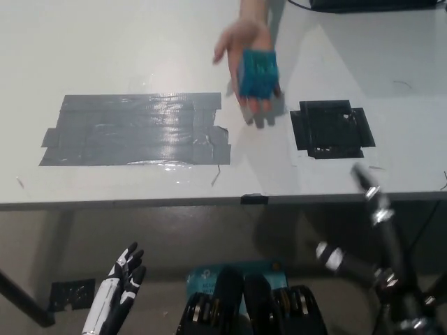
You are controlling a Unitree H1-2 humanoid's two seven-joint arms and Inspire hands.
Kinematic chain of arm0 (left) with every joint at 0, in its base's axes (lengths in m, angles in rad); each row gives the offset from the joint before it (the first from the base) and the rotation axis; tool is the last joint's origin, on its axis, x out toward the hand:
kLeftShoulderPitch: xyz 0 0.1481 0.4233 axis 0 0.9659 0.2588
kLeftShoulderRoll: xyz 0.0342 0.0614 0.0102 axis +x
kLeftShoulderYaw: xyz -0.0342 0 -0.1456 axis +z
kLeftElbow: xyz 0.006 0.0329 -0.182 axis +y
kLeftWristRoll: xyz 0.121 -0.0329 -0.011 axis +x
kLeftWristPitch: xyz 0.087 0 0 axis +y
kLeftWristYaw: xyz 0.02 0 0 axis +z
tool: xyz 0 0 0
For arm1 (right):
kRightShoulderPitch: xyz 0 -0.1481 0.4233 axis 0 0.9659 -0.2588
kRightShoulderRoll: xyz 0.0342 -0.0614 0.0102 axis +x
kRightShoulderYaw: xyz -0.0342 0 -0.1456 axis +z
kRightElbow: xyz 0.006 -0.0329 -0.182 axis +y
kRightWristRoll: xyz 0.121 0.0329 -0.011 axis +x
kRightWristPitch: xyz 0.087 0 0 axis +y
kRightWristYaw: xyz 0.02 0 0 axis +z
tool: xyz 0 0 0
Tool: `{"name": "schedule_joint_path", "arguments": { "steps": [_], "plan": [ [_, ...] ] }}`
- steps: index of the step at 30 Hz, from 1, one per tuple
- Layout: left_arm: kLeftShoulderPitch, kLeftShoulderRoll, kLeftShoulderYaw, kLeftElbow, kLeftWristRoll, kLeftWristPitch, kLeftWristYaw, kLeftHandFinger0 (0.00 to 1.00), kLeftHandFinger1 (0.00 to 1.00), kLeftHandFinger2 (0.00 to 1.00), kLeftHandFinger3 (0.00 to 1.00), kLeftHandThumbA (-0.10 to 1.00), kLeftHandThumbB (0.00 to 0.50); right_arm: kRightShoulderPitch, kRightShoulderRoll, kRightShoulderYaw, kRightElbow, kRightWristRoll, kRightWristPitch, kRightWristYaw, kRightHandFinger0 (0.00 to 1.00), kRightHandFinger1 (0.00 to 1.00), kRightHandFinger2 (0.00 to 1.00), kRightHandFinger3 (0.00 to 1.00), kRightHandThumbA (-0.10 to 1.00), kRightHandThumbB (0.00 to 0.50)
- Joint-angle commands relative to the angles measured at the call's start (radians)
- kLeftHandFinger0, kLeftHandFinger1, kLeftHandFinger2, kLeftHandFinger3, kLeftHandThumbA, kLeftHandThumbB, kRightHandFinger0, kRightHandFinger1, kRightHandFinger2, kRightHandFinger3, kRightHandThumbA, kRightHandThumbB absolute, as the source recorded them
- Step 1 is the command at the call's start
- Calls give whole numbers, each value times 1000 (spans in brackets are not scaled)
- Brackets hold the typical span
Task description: A person hands a rubik's cube to the robot and rhe robot picks it up with its right hand and places it on the black spot on the desk infron tof it
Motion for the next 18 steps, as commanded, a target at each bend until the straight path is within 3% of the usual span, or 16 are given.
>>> {"name": "schedule_joint_path", "arguments": {
  "steps": [1, 3, 4, 5, 10, 18],
  "plan": [
    [-8, -2, -10, -24, 1, -40, -5, 1000, 1000, 1000, 1000, 862, 130, -164, -17, -48, -108, 9, 127, 4, 1000, 1000, 1000, 1000, 896, 312],
    [-8, -7, -18, -15, 6, -45, -3, 1000, 1000, 1000, 1000, 860, 131, -235, -30, -54, -99, 3, 196, 26, 1000, 1000, 1000, 1000, 900, 329],
    [-7, -9, -21, -17, 7, -42, -5, 1000, 1000, 1000, 1000, 862, 124, -258, -31, -55, -92, 10, 221, 32, 1000, 1000, 1000, 1000, 886, 289],
    [-6, -11, -22, -19, -1, -43, -9, 1000, 1000, 1000, 1000, 853, 116, -308, -31, -55, -66, 15, 263, 38, 1000, 1000, 1000, 1000, 900, 335],
    [-22, -4, -18, -14, 13, -40, -2, 1000, 1000, 1000, 1000, 870, 124, -439, -26, -34, 68, -11, 285, 23, 1000, 1000, 1000, 1000, 908, 324],
    [-19, -10, -19, -13, 2, -51, -7, 1000, 1000, 1000, 1000, 851, 113, -655, -51, -16, 406, 31, 342, 58, 1000, 1000, 1000, 1000, 937, 360]
  ]
}}
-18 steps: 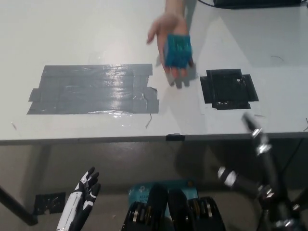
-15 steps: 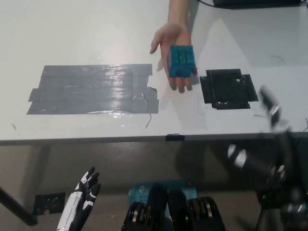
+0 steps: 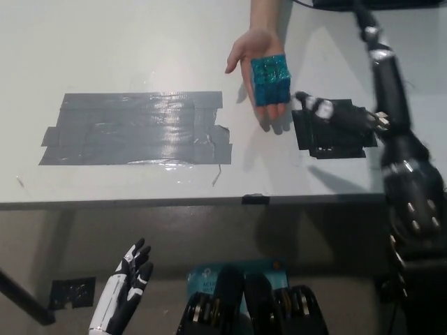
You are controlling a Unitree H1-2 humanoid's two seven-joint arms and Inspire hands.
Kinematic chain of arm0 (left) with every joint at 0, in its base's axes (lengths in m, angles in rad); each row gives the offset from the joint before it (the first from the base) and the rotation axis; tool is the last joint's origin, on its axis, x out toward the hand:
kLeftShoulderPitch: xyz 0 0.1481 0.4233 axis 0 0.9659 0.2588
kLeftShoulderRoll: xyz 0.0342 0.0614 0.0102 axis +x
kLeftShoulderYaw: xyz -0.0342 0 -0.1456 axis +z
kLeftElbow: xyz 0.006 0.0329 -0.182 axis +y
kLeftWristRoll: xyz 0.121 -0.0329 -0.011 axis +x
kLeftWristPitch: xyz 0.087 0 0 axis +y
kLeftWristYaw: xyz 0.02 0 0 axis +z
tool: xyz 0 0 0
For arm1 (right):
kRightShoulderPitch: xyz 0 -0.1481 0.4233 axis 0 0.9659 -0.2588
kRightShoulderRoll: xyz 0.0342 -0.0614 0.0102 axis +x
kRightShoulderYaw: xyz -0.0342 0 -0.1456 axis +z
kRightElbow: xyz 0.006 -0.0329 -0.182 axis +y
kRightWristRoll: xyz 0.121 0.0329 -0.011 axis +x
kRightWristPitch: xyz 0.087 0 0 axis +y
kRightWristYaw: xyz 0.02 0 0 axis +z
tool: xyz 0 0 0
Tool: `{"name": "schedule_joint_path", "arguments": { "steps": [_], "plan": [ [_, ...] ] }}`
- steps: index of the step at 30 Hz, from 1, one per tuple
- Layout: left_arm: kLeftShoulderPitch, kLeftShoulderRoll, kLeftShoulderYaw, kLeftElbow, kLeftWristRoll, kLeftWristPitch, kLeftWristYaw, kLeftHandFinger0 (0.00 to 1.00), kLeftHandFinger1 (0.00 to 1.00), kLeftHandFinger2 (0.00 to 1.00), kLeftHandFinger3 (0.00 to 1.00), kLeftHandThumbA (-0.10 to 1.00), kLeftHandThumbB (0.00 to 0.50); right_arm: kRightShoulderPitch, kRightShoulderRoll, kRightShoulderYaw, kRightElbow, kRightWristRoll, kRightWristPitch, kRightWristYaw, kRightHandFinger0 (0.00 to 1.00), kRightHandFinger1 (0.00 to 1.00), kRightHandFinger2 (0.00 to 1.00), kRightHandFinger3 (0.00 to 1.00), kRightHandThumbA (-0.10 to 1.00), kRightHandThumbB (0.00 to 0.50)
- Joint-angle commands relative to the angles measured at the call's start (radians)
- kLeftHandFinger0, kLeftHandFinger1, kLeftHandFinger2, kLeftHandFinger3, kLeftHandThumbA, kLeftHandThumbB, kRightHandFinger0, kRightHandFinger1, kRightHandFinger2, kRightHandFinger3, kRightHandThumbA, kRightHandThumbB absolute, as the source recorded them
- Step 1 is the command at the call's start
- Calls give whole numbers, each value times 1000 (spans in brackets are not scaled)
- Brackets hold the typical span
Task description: A person hands a rubik's cube to the robot and rhe robot picks it up with its right hand and places it on the black spot on the desk infron tof it
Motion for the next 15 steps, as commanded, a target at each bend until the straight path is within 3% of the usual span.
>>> {"name": "schedule_joint_path", "arguments": {
  "steps": [1, 11, 15],
  "plan": [
    [-3, 1, -6, -18, -7, -42, -7, 1000, 1000, 1000, 1000, 849, 113, -122, -15, 4, 123, 34, 46, 30, 1000, 1000, 1000, 1000, 943, 379],
    [-9, 8, -9, -32, -6, -11, -15, 1000, 1000, 1000, 1000, 837, 124, -293, -35, 41, 467, 42, 30, 54, 1000, 1000, 1000, 1000, 871, 444],
    [-13, 5, -6, -28, -4, -12, -13, 1000, 1000, 1000, 1000, 824, 126, -329, -30, 39, 535, 50, 11, 45, 1000, 1000, 1000, 1000, 891, 461]
  ]
}}
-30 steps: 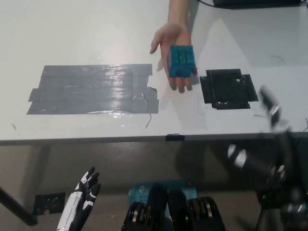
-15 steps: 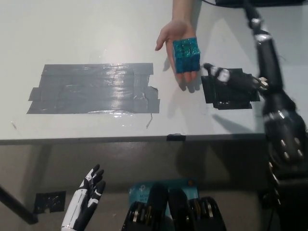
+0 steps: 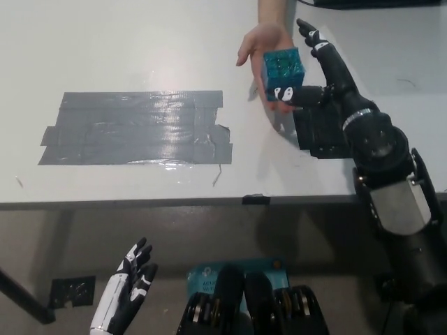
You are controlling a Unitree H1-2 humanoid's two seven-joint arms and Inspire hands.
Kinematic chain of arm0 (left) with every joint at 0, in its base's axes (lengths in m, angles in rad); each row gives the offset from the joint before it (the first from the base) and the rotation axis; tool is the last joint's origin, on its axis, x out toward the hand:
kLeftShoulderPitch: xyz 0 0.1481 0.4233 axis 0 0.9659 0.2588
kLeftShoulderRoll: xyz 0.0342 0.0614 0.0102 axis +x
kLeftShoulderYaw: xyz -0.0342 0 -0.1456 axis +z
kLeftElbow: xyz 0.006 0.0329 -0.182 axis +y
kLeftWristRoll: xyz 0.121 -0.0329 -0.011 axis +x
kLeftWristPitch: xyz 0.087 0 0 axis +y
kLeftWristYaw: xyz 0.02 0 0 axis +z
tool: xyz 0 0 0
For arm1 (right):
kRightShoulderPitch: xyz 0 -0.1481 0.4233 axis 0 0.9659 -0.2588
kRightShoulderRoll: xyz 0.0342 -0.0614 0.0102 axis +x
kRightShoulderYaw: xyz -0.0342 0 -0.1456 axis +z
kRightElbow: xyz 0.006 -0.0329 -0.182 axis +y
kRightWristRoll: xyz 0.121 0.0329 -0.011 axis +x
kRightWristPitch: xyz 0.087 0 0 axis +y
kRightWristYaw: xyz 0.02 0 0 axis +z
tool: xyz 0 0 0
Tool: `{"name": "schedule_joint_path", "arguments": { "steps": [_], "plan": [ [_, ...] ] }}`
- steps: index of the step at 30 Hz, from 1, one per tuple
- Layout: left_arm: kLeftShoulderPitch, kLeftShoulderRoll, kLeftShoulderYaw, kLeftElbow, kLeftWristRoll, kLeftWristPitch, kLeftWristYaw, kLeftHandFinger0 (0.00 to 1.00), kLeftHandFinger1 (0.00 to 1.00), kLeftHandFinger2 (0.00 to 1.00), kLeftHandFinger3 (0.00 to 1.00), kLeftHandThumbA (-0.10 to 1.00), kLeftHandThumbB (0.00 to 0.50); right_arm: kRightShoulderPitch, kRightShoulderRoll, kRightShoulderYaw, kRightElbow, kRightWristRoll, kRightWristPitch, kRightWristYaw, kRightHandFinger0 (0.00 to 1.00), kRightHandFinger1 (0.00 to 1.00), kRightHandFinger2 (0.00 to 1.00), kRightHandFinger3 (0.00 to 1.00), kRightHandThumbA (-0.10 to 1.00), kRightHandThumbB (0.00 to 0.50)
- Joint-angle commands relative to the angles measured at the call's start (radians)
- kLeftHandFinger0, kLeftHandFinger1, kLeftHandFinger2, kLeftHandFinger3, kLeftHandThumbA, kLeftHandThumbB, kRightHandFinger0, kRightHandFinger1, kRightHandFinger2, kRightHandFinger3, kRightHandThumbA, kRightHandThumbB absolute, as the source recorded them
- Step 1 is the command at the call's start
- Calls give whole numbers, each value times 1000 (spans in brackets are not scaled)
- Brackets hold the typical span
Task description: A person hands a rubik's cube to the robot and rhe robot picks it up with its right hand and places it on the black spot on the desk infron tof it
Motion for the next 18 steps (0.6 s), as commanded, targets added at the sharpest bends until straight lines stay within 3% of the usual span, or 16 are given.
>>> {"name": "schedule_joint_path", "arguments": {
  "steps": [1, 18],
  "plan": [
    [-8, 4, -3, -28, -7, -13, -7, 1000, 1000, 1000, 1000, 811, 125, -99, 4, -3, 45, 35, -32, 2, 1000, 1000, 1000, 1000, 878, 455],
    [-7, 5, -2, -35, 2, -20, -2, 1000, 1000, 1000, 1000, 797, 112, -183, 10, -14, 203, 73, -72, -4, 1000, 1000, 1000, 1000, 813, 434]
  ]
}}
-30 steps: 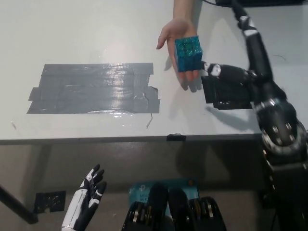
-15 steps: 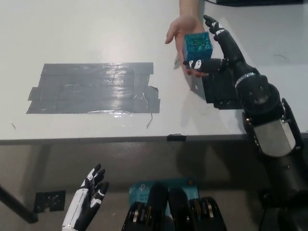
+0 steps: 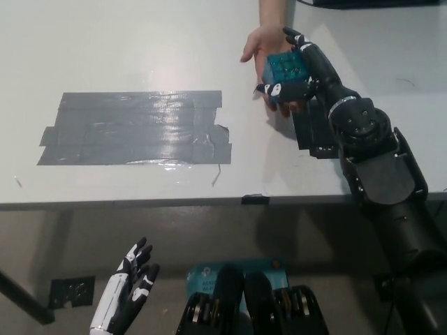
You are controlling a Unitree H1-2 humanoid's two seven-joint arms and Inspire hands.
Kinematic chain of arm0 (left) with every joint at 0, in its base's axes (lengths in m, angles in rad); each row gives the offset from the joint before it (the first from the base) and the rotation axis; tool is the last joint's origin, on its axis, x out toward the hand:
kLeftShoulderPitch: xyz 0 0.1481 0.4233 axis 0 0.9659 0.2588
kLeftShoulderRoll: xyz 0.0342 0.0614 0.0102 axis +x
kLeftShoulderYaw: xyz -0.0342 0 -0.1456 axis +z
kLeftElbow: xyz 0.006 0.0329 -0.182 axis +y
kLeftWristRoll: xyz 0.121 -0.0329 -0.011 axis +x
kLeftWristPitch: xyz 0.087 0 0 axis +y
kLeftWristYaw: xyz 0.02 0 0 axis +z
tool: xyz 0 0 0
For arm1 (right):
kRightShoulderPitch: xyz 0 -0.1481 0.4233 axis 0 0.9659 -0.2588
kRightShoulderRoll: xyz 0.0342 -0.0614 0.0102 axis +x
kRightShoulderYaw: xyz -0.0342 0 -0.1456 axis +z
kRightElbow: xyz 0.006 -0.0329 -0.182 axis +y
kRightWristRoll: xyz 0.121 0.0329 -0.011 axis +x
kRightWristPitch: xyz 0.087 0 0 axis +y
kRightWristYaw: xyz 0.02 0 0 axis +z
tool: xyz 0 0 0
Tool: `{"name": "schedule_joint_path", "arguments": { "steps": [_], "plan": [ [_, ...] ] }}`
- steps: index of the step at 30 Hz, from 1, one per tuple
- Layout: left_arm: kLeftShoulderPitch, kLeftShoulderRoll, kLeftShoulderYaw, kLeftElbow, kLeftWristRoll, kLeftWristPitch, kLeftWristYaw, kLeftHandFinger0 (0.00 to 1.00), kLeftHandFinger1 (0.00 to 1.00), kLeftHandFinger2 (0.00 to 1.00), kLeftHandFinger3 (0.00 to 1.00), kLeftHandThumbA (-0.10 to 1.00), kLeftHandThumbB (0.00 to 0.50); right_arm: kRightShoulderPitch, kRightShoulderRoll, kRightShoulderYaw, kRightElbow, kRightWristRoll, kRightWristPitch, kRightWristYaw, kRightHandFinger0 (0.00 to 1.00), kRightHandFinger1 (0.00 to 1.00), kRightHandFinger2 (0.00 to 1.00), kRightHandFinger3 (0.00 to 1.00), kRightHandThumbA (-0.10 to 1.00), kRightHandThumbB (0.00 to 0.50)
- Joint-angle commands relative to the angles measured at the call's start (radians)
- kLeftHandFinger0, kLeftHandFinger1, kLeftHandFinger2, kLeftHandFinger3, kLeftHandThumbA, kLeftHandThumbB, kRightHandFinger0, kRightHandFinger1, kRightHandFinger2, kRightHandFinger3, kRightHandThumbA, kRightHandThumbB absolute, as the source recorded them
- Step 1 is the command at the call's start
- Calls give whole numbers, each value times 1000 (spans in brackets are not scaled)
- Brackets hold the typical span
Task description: A person hands a rubik's cube to the robot and rhe robot picks it up with its right hand and places it on the black spot on the desk infron tof it
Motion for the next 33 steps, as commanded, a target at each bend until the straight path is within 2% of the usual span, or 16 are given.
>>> {"name": "schedule_joint_path", "arguments": {
  "steps": [1, 3, 6, 8, 9, 10, 11, 12, 13, 14, 16, 17, 18, 24, 27, 33],
  "plan": [
    [-8, 5, -2, -35, 9, -17, 2, 1000, 1000, 1000, 1000, 802, 123, -81, -8, -6, -8, 29, -53, -1, 1000, 1000, 1000, 1000, 797, 435],
    [-12, 4, 0, -35, -4, -12, -3, 1000, 1000, 1000, 1000, 792, 121, -83, -13, 2, 0, 21, -55, 2, 1000, 1000, 1000, 1000, 806, 491],
    [-19, 6, 2, -30, 2, -10, 1, 1000, 1000, 1000, 1000, 796, 132, -80, -22, 14, 9, 13, -62, 15, 1000, 1000, 1000, 1000, 740, 491],
    [-20, 7, 2, -32, 2, -5, -2, 1000, 1000, 1000, 1000, 809, 133, -74, -27, 30, -3, -12, -29, 2, 1000, 1000, 1000, 1000, 443, 423],
    [-17, 8, 1, -33, 2, -4, -2, 1000, 1000, 1000, 1000, 810, 131, -71, -28, 37, -1, -24, -22, -7, 871, 914, 917, 1000, 236, 357],
    [-9, 10, 1, -37, 2, -3, -5, 1000, 1000, 1000, 1000, 814, 128, -66, -31, 56, 3, -51, 1, -24, 343, 510, 700, 831, -38, 340],
    [-5, 10, 1, -40, 1, -3, -5, 1000, 1000, 1000, 1000, 815, 129, -60, -39, 75, 5, -69, 17, -25, 117, 361, 594, 612, -98, 305],
    [-3, 10, 1, -42, 1, -3, -4, 1000, 1000, 1000, 1000, 815, 129, -56, -42, 80, 4, -69, 17, -23, 130, 397, 653, 648, -100, 299],
    [-3, 8, 2, -44, -4, -1, -5, 1000, 1000, 1000, 1000, 803, 128, -44, -49, 91, -3, -77, 10, -27, 69, 414, 732, 691, -100, 251],
    [-2, 7, 3, -43, -11, -1, -7, 1000, 1000, 1000, 1000, 800, 129, -36, -51, 95, -10, -80, 15, -31, 81, 451, 781, 740, -100, 243],
    [-2, 10, 4, -34, -10, -13, -6, 1000, 1000, 1000, 1000, 796, 127, -25, -57, 109, -13, -90, 1, -39, 181, 605, 930, 906, -100, 210],
    [-2, 10, 5, -34, -10, -13, -6, 1000, 1000, 1000, 1000, 795, 127, -25, -57, 110, -13, -90, 1, -40, 194, 628, 946, 926, -100, 213],
    [6, 8, 6, -39, -10, -8, -4, 1000, 1000, 1000, 1000, 791, 133, -13, -57, 113, -28, -93, 11, -47, 265, 708, 1000, 982, -100, 192],
    [12, 6, 6, -34, -18, -19, -6, 1000, 1000, 1000, 1000, 778, 121, 1, -61, 91, -66, -79, -3, -66, 236, 747, 1000, 1000, -100, 157],
    [16, 4, 6, -41, -15, -16, -4, 1000, 1000, 1000, 1000, 774, 114, 14, -68, 76, -123, -76, -20, -78, 200, 721, 1000, 1000, -100, 150],
    [12, 7, 10, -42, -24, -14, -8, 1000, 1000, 1000, 1000, 764, 118, 12, -84, 38, -267, -80, 22, -92, 222, 754, 1000, 1000, -100, 140]
  ]
}}
